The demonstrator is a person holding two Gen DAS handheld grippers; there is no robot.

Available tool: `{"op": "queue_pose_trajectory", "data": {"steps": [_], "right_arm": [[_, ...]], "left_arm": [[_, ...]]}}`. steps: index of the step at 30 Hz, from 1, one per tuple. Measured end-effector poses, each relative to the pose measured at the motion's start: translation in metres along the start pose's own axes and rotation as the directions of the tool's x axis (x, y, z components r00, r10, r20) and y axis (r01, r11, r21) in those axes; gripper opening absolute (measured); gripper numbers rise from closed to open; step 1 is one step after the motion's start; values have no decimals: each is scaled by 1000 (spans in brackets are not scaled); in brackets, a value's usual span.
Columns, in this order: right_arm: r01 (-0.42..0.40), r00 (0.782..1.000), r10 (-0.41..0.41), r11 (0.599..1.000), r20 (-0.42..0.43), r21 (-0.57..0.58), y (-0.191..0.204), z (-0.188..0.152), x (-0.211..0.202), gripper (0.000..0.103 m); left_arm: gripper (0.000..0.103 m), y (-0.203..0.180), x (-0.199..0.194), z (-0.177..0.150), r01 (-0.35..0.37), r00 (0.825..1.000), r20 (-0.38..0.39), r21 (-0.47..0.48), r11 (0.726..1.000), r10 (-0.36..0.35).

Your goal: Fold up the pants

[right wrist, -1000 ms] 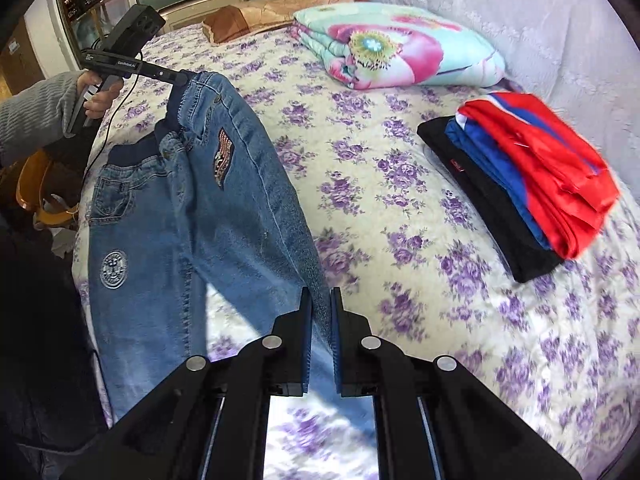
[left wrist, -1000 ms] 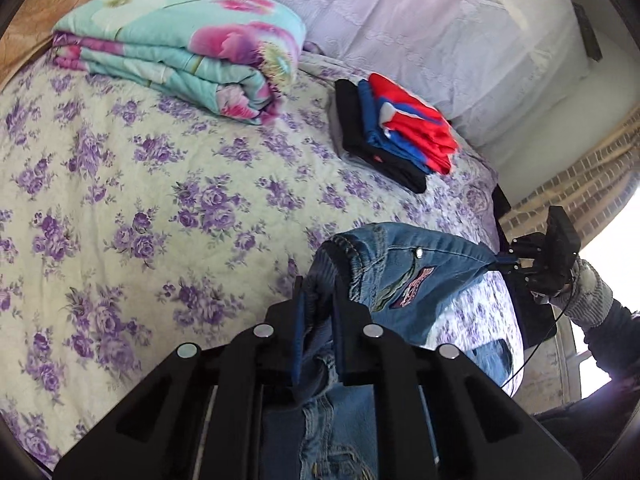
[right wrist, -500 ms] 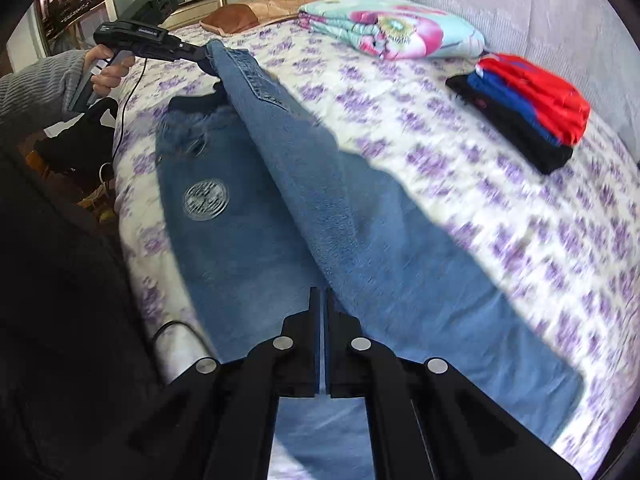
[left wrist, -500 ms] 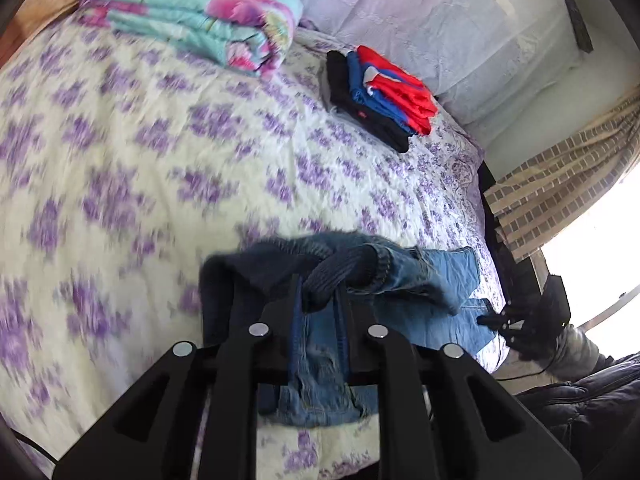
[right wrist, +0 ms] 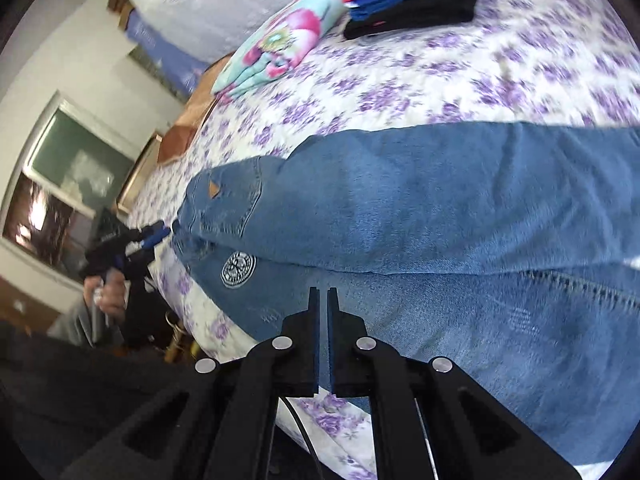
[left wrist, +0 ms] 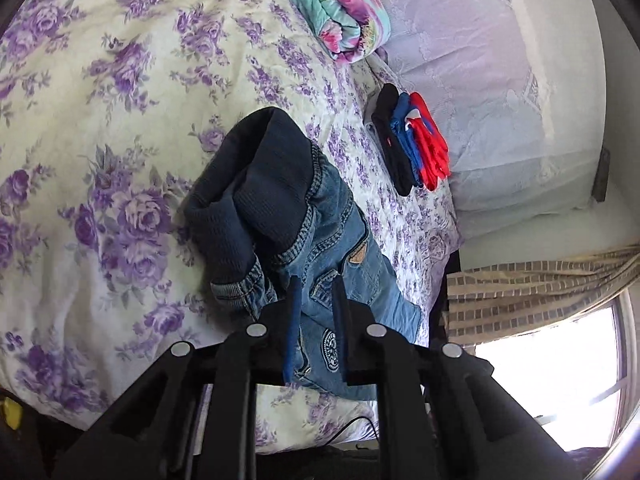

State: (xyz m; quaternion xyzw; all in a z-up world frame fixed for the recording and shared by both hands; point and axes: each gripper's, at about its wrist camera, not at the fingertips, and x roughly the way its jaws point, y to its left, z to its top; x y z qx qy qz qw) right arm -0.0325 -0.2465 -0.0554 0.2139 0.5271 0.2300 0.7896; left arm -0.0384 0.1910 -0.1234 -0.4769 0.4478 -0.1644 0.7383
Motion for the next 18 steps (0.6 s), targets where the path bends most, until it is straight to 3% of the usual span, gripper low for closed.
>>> {"op": "queue_pose_trajectory", "data": {"steps": [5, 11, 15, 16, 18], "right_arm": [[-26, 998, 21, 995, 57, 92, -10, -2, -8, 5], [14, 993, -36, 980, 110, 196, -28, -5, -20, 5], [-23, 986, -36, 939, 166, 343, -51, -15, -26, 5], [-45, 983, -28, 924, 183, 379, -57, -17, -25, 5], [-110, 976, 9, 882, 218, 458, -71, -20, -18, 6]], "left_arm": [[26, -2, 18, 12, -7, 1000, 25, -66, 998, 8], [27, 0, 32, 21, -67, 998, 1, -108, 992, 68], [30, -5, 20, 16, -93, 996, -26, -89, 992, 91], [39, -5, 15, 14, -113, 993, -24, -83, 990, 112], [43, -2, 11, 12, -116, 993, -11, -82, 990, 115]]}}
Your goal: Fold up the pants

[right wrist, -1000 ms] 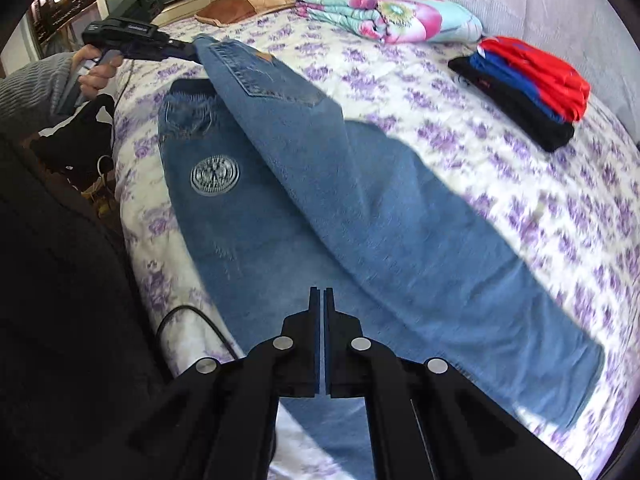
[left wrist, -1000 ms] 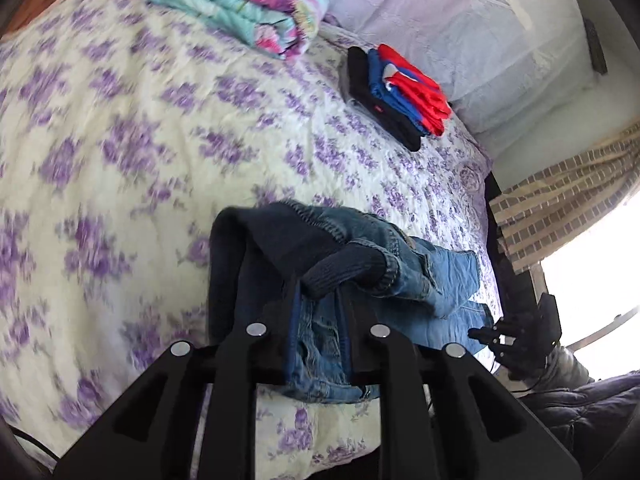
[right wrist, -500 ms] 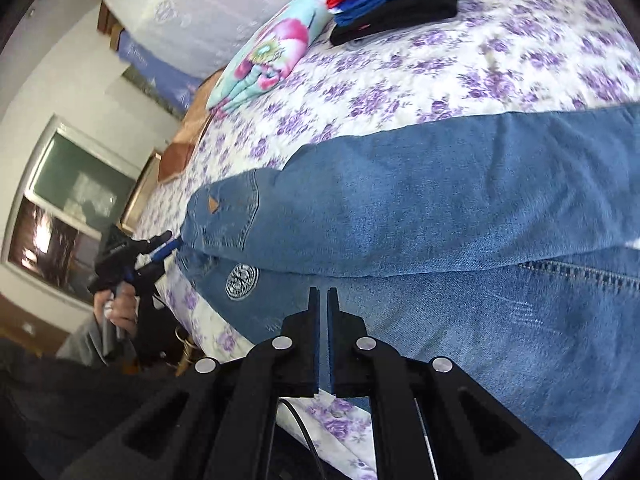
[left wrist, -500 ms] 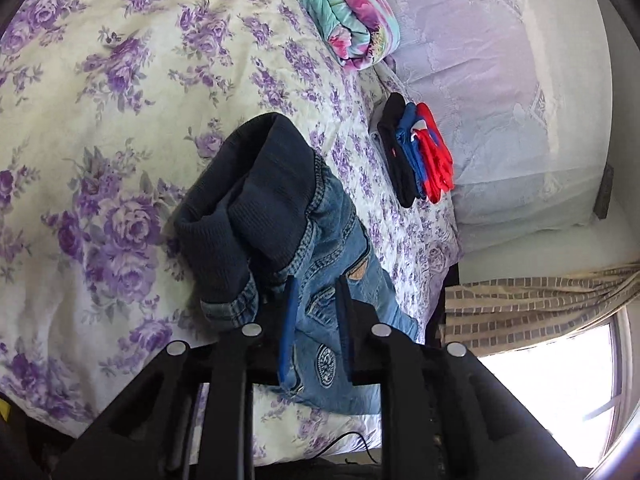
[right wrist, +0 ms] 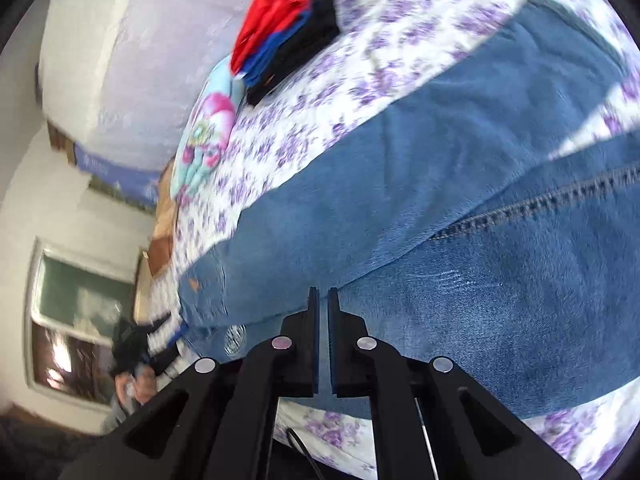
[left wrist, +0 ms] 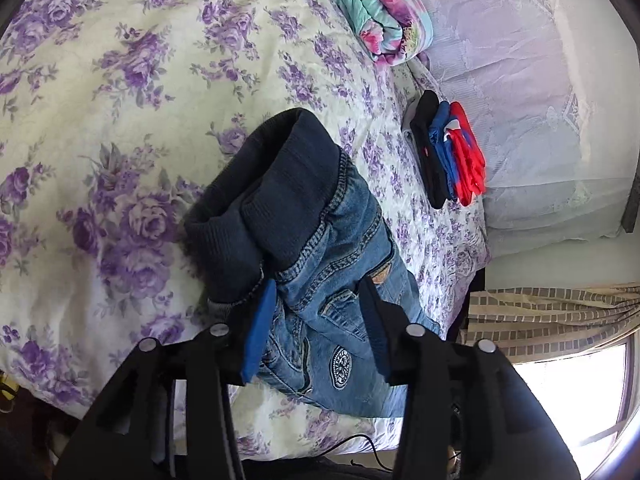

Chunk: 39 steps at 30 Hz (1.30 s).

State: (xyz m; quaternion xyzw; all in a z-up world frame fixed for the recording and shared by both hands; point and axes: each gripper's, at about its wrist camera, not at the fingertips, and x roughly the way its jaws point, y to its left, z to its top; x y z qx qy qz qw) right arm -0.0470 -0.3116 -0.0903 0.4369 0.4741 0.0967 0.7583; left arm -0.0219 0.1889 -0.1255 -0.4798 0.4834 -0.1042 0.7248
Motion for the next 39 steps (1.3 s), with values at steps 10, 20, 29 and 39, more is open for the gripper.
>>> {"op": "queue_pose_trajectory", "data": {"steps": [10, 20, 29, 39], "right_arm": [[-149, 987, 105, 890, 124, 430, -48, 0, 30, 45], [-133, 982, 54, 875, 179, 466, -63, -1, 25, 37], [-115, 972, 30, 924, 232, 364, -45, 10, 25, 11], [-137, 969, 63, 941, 240, 309, -16, 11, -4, 4]], "left_arm": [[50, 3, 8, 4, 1, 1000, 23, -48, 999, 0], [55, 7, 6, 0, -4, 1000, 17, -81, 997, 5], [56, 7, 12, 8, -2, 1000, 22, -126, 992, 5], [31, 1, 14, 20, -55, 994, 94, -80, 995, 63]]}}
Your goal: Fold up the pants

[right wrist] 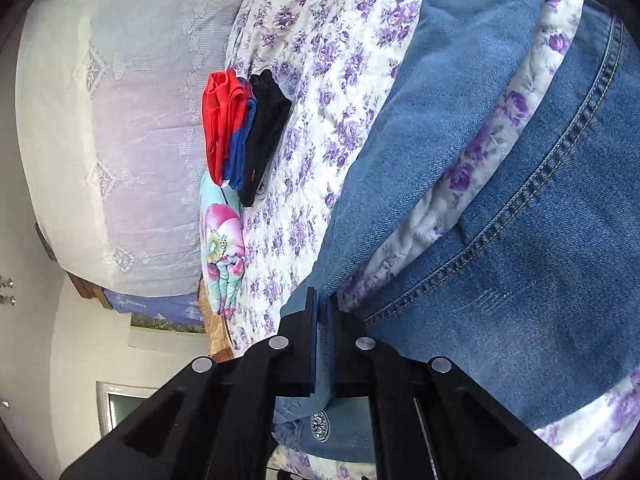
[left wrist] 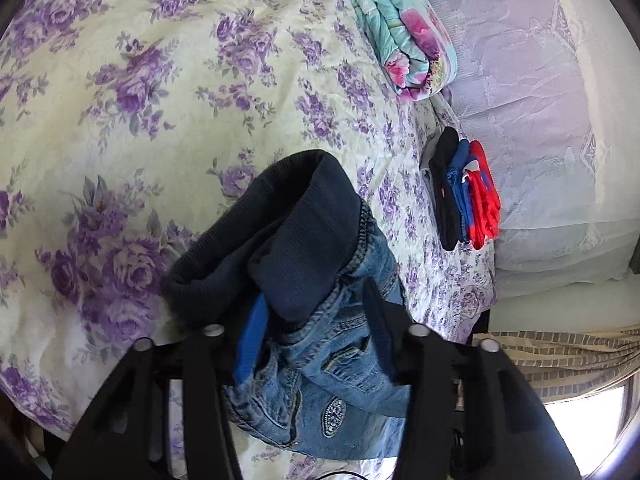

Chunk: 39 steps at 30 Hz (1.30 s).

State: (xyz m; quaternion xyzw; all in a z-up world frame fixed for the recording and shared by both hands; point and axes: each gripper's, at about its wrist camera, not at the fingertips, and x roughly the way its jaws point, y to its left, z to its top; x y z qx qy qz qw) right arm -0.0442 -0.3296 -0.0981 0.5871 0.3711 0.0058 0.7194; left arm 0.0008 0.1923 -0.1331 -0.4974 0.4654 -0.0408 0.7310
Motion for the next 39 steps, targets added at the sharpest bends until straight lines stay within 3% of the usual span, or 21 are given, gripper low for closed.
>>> {"op": "queue_pose_trajectory", "data": {"steps": [2, 4, 10, 14, 19, 20, 21, 25, 26, 27, 30, 36, 37, 39], "right_arm": [[10, 1000, -9, 999, -19, 30, -8, -1, 3, 4], [21, 1000, -20, 999, -21, 40, -13, -5, 2, 4], [5, 1000, -3, 994, -22, 108, -28, -12, 13, 10], [36, 998, -28, 988, -59, 147, -40, -18, 28, 24], [36, 998, -28, 990, -64, 133, -42, -24, 36, 23], [31, 997, -22, 992, -71, 120, -40, -24, 39, 9], [31, 997, -24, 994, -69, 105, -37, -24, 40, 5], [0, 998, 5, 997, -56, 80, -22, -21, 34, 5], [-10, 998, 14, 997, -55, 81, -19, -20, 32, 5], [-18, 998, 22, 997, -55, 78, -15, -20, 30, 5], [-36, 998, 40, 996, -48, 79, -8, -19, 23, 5], [-54, 997, 58, 995, -45, 82, 1, -19, 12, 5], [-55, 997, 59, 995, -48, 81, 2, -20, 10, 5], [-40, 998, 44, 997, -52, 73, 5, -19, 8, 5]], "left_arm": [[17, 2, -4, 5, 14, 1000, 0, -6, 1000, -14], [14, 3, -11, 9, 44, 999, -6, -27, 999, -44], [13, -14, -31, 11, 69, 998, -17, 19, 997, -69], [11, -10, -30, 14, 55, 998, -17, 0, 998, -55], [11, -3, -27, 6, 41, 998, -46, 0, 999, -41], [15, -2, -26, 4, 47, 998, -51, -7, 999, -47], [19, -2, -25, 2, 48, 997, -53, -9, 999, -48], [46, -3, -19, -6, 43, 998, -50, -29, 999, -44], [55, -4, -18, -7, 30, 999, -45, -28, 999, -31], [59, -5, -16, -7, 5, 999, -35, -25, 1000, -5], [60, -4, -6, -6, -52, 998, -37, -20, 998, 51], [60, -2, 0, -6, -70, 997, -28, -25, 997, 69], [59, -1, 3, -4, -70, 997, -21, -36, 997, 69], [45, -2, 4, 1, -62, 998, 7, -39, 997, 62]]}}
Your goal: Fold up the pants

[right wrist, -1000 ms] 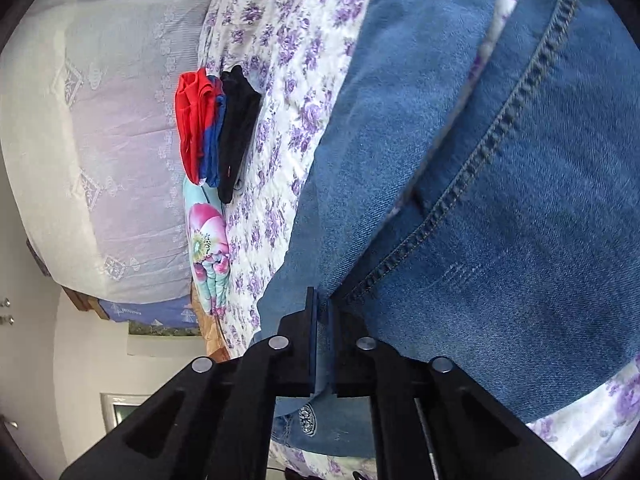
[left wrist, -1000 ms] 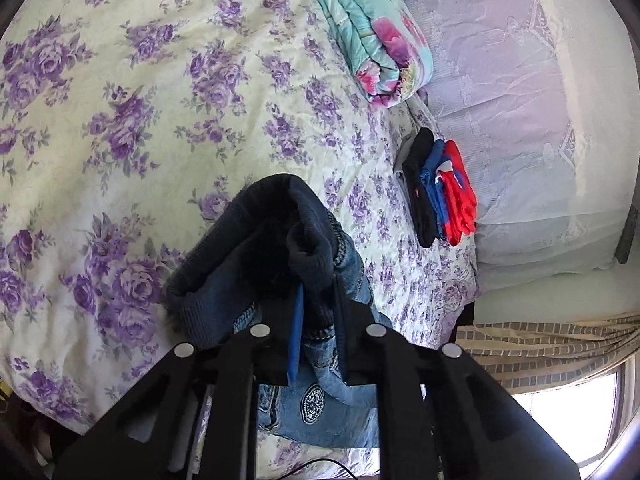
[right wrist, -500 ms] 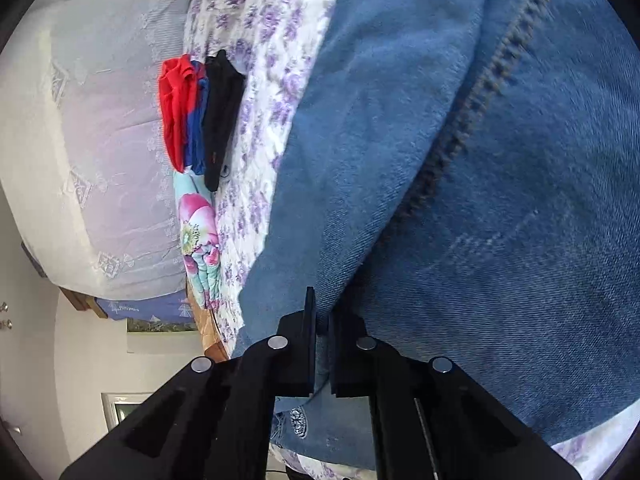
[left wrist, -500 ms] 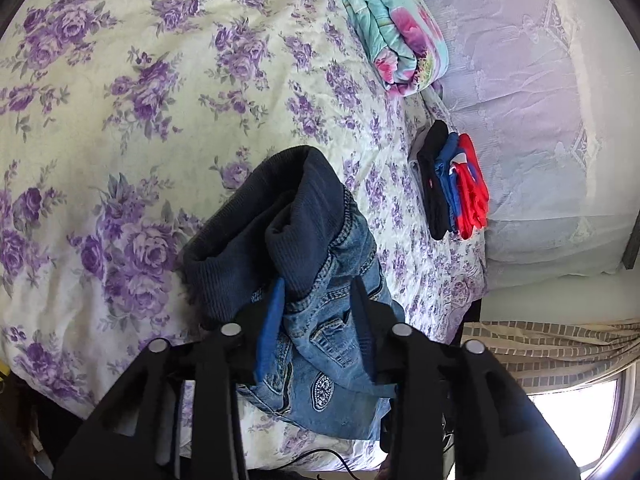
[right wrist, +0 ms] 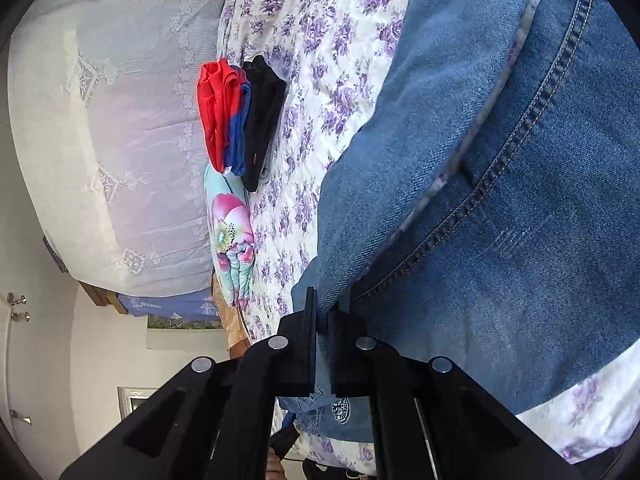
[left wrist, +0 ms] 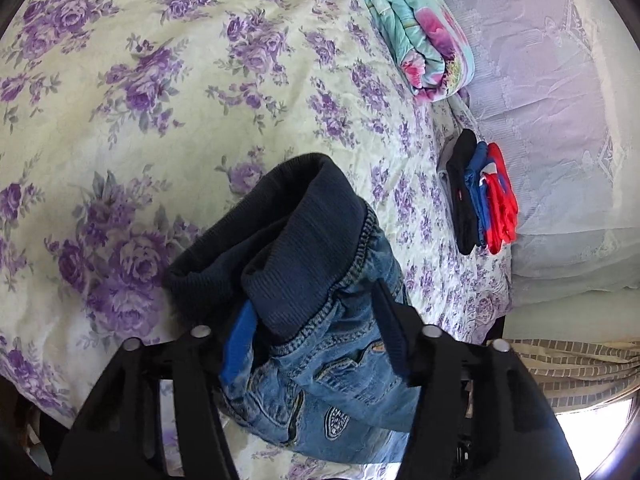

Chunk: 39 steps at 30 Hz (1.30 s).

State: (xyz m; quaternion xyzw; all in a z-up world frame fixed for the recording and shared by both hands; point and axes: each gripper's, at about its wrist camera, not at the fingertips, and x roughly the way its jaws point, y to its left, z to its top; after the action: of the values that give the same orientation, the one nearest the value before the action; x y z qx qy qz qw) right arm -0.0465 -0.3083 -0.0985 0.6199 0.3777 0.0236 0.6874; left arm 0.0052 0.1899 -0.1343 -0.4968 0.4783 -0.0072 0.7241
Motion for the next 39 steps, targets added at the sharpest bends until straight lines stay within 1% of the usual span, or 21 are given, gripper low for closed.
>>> {"op": "queue_pose_trajectory", "data": {"steps": [1, 2, 4, 8, 12, 14, 17, 19, 22, 23, 24, 25, 27, 28, 29, 31, 33, 34, 35, 37, 39], "right_arm": [[8, 1000, -8, 1000, -6, -6, 1, -1, -2, 5], [14, 1000, -14, 1000, -14, -18, 4, -2, -4, 5], [40, 998, -43, 996, -38, -76, 14, -6, -9, 5], [100, 986, -126, 971, -110, -215, 34, -24, -27, 5], [197, 952, -250, 941, -176, -274, 17, -55, -31, 4], [253, 937, -299, 936, -179, -244, -9, -62, -22, 4], [235, 946, -237, 971, -220, -33, -60, -60, -17, 4], [213, 952, -198, 976, -235, 38, -79, -60, -18, 4], [210, 947, -190, 976, -261, 52, -84, -59, -15, 6], [212, 943, -193, 976, -270, 45, -83, -58, -14, 6], [213, 941, -193, 976, -279, 41, -82, -57, -14, 7], [211, 938, -192, 977, -289, 37, -81, -57, -15, 9], [198, 939, -187, 980, -289, 10, -72, -54, -20, 28], [181, 943, -178, 983, -282, -13, -65, -53, -27, 44], [151, 948, -154, 988, -278, -35, -56, -50, -35, 46], [118, 961, -133, 990, -240, -78, -43, -41, -53, 46], [169, 981, -179, 978, -78, -125, -37, -19, -87, 46], [192, 981, -192, 975, 12, -116, -39, -6, -104, 44], [212, 975, -204, 974, 92, -82, -45, 6, -120, 41], [233, 950, -224, 972, 218, -15, -57, 28, -143, 41], [250, 930, -249, 968, 272, 32, -71, 46, -152, 40]], "left_arm": [[26, -2, 0, 5, -11, 1000, 12, 9, 1000, 11], [18, -3, -3, 9, -7, 1000, 15, 13, 1000, 7], [14, -8, -12, 17, 38, 999, 0, 15, 999, -38], [14, -15, -32, 22, 72, 996, -60, 39, 997, -70], [14, 4, -39, 17, 14, 994, -110, 76, 997, -5], [14, 22, -30, 12, -32, 991, -130, 76, 997, 42], [14, 36, -21, 9, -47, 993, -102, 89, 995, 56], [16, 34, -22, 9, -50, 994, -96, 105, 993, 60], [20, 29, -34, 11, -63, 994, -84, 138, 988, 75], [19, 25, -42, 12, -72, 996, -51, 146, 987, 80], [19, 19, -58, 13, -90, 996, 18, 172, 981, 88], [19, 11, -72, 13, -91, 994, 71, 207, 974, 78], [19, -11, -88, 7, -51, 994, 108, 299, 953, 20], [19, -25, -87, 3, -13, 998, 69, 352, 936, -12], [19, -38, -80, -5, 23, 999, 13, 401, 916, -31], [19, -64, -56, -30, 89, 993, -107, 495, 864, -41], [19, -78, -23, -56, 110, 979, -202, 572, 813, 10], [19, -79, -10, -66, 101, 975, -218, 597, 796, 40], [19, -77, 4, -73, 95, 967, -243, 606, 790, 70], [19, -67, 27, -77, 110, 944, -317, 554, 825, 87], [21, -54, 39, -73, 85, 933, -344, 493, 866, 104]]}}
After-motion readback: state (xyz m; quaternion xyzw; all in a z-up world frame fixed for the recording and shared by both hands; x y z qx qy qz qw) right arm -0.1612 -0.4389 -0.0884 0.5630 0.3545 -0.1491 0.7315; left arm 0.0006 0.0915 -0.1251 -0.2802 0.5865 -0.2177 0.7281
